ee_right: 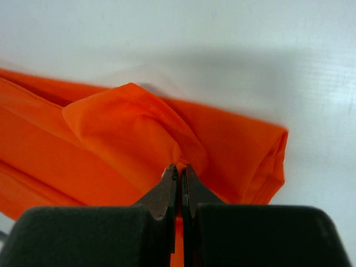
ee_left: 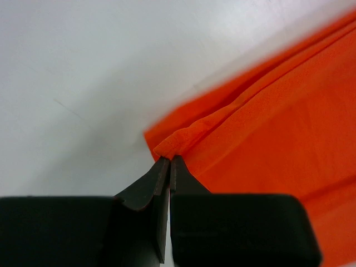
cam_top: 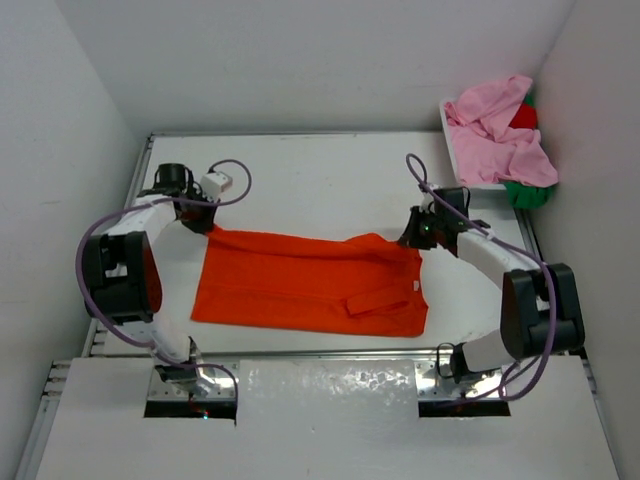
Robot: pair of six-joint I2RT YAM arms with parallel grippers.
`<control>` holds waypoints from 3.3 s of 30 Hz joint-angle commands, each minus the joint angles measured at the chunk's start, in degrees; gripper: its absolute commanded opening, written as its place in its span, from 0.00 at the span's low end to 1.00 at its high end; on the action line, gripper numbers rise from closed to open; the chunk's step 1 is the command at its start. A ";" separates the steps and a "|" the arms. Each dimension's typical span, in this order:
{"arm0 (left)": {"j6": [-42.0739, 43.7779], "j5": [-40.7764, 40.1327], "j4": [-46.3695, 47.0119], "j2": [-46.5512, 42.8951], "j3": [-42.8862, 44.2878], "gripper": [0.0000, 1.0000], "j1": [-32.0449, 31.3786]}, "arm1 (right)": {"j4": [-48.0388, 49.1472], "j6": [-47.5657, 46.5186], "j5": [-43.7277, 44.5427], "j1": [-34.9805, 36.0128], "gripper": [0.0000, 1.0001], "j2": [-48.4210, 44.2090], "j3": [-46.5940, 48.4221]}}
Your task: Fold and stack the t-shirts
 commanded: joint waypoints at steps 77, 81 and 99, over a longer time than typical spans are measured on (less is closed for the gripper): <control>-21.61 12.72 -1.98 25.94 35.86 0.46 -47.14 | 4.00 10.09 -0.23 -1.29 0.33 -19.58 -20.25; -23.90 14.74 -0.13 27.70 34.81 0.50 -47.85 | 4.36 8.52 0.22 -1.29 0.34 -17.12 -20.07; -30.93 13.51 6.47 31.48 32.17 0.27 -51.37 | 7.17 7.19 -0.05 -1.29 0.32 -12.19 -21.30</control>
